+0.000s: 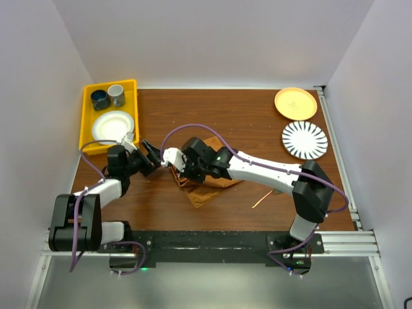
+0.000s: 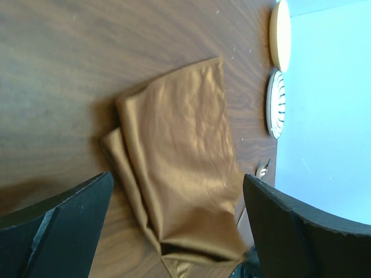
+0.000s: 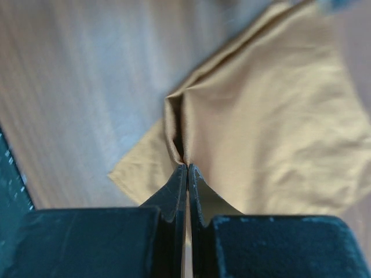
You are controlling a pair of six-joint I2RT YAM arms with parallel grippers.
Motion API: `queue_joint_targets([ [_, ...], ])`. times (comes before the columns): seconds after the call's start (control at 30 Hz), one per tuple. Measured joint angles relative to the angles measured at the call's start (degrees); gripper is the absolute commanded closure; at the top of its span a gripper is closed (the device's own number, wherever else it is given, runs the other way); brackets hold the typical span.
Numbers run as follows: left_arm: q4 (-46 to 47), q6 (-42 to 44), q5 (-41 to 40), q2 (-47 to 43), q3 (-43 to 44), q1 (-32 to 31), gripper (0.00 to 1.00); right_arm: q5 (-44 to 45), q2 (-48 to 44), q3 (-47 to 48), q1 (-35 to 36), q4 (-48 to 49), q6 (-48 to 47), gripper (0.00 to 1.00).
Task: Fold the napkin into a case and place the utensils inside
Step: Smooth out the lower triangle-folded napkin at the center of the board.
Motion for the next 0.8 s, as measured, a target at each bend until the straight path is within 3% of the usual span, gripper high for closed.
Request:
queue_joint_targets([
  [0.5,5.7,-10.4,-2.0,2.3,-3.9,-5.7,0.0,-0.5,-1.1,1.6,-1.4,-1.2,0.3,1.0],
  [0.8,6.3,-11.9,-4.5,3.5,-3.9,-7.5,0.0,-1.2,-1.1,1.7,-1.4,-1.6,0.3,1.0],
])
